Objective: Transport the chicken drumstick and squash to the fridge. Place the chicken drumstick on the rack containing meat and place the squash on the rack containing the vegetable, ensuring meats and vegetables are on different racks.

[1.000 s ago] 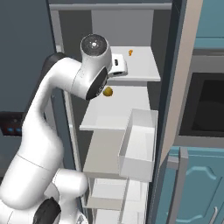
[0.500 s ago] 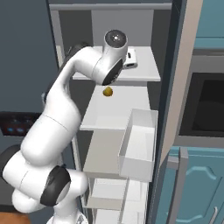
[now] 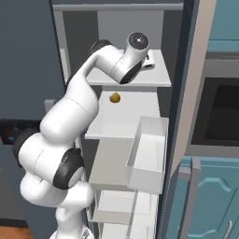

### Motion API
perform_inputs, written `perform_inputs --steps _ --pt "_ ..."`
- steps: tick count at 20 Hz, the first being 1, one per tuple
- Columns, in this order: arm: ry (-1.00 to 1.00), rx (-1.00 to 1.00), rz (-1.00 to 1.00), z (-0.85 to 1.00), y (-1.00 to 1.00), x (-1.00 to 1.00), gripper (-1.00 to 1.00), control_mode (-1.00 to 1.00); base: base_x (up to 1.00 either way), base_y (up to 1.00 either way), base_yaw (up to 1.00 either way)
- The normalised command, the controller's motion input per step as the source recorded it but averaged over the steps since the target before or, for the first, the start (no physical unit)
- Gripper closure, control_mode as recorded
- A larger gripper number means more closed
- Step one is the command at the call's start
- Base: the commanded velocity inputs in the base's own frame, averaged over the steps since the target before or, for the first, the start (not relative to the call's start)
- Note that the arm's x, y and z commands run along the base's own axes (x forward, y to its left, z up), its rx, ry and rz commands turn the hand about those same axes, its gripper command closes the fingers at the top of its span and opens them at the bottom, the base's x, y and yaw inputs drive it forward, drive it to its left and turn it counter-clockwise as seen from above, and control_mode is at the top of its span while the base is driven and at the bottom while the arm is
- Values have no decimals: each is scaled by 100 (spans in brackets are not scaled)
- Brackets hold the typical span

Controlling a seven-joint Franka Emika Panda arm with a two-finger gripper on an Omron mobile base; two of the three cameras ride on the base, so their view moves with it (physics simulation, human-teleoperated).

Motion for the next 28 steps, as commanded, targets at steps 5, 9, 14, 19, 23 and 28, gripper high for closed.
perform_inputs --steps 5,9,14,19,23,28 --pt "2 0 0 -29 -10 69 100 -100 0 0 0" --pt "0 0 0 -49 0 61 -100 -100 0 0 0" --pt "0 0 1 -43 -5 46 -100 -100 0 0 0" --pt "1 0 1 -3 -17 1 -100 -100 0 0 0" --pt "-3 0 -6 15 -9 -32 -100 -100 0 0 0" --pt "0 3 -6 6 1 -54 -100 -100 0 0 0"
